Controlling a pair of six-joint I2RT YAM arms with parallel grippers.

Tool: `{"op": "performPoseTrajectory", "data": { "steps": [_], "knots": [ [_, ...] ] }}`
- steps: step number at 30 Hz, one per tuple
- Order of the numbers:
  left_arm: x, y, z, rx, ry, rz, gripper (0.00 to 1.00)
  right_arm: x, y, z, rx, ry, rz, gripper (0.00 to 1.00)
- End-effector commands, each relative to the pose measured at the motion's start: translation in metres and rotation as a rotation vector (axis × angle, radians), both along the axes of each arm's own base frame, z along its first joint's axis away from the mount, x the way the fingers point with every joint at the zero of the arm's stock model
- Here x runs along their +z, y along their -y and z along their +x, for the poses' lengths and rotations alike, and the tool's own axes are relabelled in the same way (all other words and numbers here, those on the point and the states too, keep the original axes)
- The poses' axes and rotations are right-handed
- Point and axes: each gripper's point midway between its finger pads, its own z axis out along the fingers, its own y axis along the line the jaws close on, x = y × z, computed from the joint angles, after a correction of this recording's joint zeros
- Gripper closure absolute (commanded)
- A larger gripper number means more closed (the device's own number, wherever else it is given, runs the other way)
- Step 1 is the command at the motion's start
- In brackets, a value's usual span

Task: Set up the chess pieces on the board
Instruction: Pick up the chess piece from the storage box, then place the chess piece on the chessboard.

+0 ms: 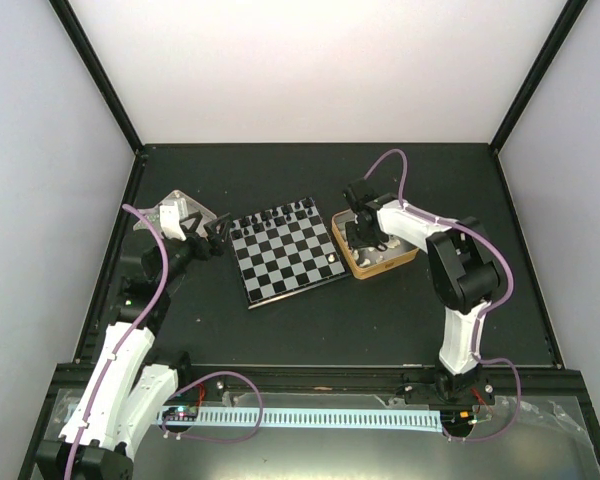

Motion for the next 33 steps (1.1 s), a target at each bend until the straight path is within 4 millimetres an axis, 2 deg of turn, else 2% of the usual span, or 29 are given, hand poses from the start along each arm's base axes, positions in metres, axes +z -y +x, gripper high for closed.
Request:
{"op": "performPoseTrajectory", "data": {
  "steps": [1, 5, 8, 13, 16, 19, 22, 26, 28, 33],
  "knots": [
    [0.02, 0.002, -0.003, -0.016, 0.055, 0.007, 0.01, -0.001, -0.001, 0.009, 0.01, 0.019, -0.018, 0.87],
    [0.02, 0.002, -0.003, -0.016, 0.054, 0.007, 0.01, 0.0, 0.001, 0.01, 0.001, 0.026, -0.027, 0.92],
    [0.02, 0.002, -0.003, -0.016, 0.054, 0.007, 0.01, 0.011, 0.004, 0.01, -0.013, 0.054, -0.032, 0.93],
    [0.021, 0.002, -0.003, -0.016, 0.056, 0.01, 0.01, 0.052, 0.001, 0.008, -0.022, 0.129, 0.009, 0.93],
    [0.02, 0.002, -0.003, -0.015, 0.055, 0.008, 0.01, 0.077, -0.011, 0.002, 0.002, 0.162, 0.052, 0.92],
    [0.021, 0.002, -0.003, -0.014, 0.055, 0.007, 0.01, 0.088, -0.03, -0.009, 0.044, 0.15, 0.097, 0.92],
    [0.02, 0.002, -0.003, -0.015, 0.055, 0.008, 0.01, 0.088, -0.053, -0.023, 0.105, 0.12, 0.12, 0.92],
    [0.02, 0.002, -0.003, -0.015, 0.053, 0.006, 0.01, 0.072, -0.083, -0.043, 0.214, 0.052, 0.108, 0.92],
    [0.02, 0.002, -0.003, -0.014, 0.053, 0.006, 0.01, 0.06, -0.091, -0.05, 0.257, 0.017, 0.08, 0.92],
    [0.019, 0.001, -0.003, -0.009, 0.053, 0.01, 0.01, 0.045, -0.109, -0.064, 0.369, -0.043, 0.043, 0.92]
  ]
}}
